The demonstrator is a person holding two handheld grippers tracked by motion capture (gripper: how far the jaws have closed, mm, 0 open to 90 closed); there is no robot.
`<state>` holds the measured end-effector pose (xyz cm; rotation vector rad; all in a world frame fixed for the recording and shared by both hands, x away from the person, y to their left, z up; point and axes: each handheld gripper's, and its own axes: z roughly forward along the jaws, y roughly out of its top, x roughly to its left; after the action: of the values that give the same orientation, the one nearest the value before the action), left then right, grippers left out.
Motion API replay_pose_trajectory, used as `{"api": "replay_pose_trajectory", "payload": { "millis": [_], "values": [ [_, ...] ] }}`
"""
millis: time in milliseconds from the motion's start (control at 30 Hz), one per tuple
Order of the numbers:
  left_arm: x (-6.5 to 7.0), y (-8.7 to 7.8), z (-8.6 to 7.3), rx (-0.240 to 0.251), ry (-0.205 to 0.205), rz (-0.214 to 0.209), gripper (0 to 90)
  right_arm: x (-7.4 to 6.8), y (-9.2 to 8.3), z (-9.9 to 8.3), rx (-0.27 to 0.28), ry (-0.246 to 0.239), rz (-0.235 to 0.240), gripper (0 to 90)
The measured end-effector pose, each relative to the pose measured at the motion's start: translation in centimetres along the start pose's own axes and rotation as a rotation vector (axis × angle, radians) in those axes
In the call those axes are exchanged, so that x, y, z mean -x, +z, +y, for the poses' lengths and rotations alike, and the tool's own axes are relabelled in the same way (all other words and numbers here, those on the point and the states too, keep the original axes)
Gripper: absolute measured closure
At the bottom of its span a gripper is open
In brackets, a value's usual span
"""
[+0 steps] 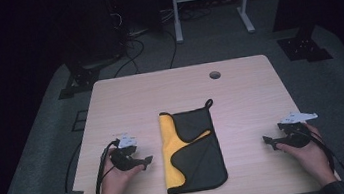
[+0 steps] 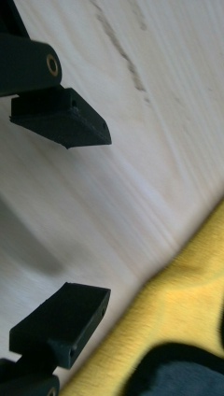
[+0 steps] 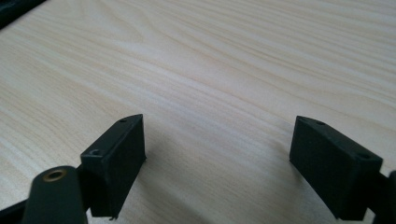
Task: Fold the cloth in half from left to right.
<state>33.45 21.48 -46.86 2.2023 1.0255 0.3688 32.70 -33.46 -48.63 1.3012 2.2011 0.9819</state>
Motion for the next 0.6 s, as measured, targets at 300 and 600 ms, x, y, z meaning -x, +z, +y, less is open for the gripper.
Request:
{"api": "replay_pose_trajectory", "payload": {
  "millis": [300, 600],
  "values": [
    [-0.8, -0.5, -1.6, 0.018, 0.019, 0.013, 11.9, -0.2, -0.2, 0.1, 0.016, -0.002, 0.002, 40.3],
    [-0.9, -0.1, -2.3, 0.05, 0.03, 0.024, 0.0, -0.8, -1.0, 1.2, 0.044, 0.001, 0.076, 53.9]
  ]
}}
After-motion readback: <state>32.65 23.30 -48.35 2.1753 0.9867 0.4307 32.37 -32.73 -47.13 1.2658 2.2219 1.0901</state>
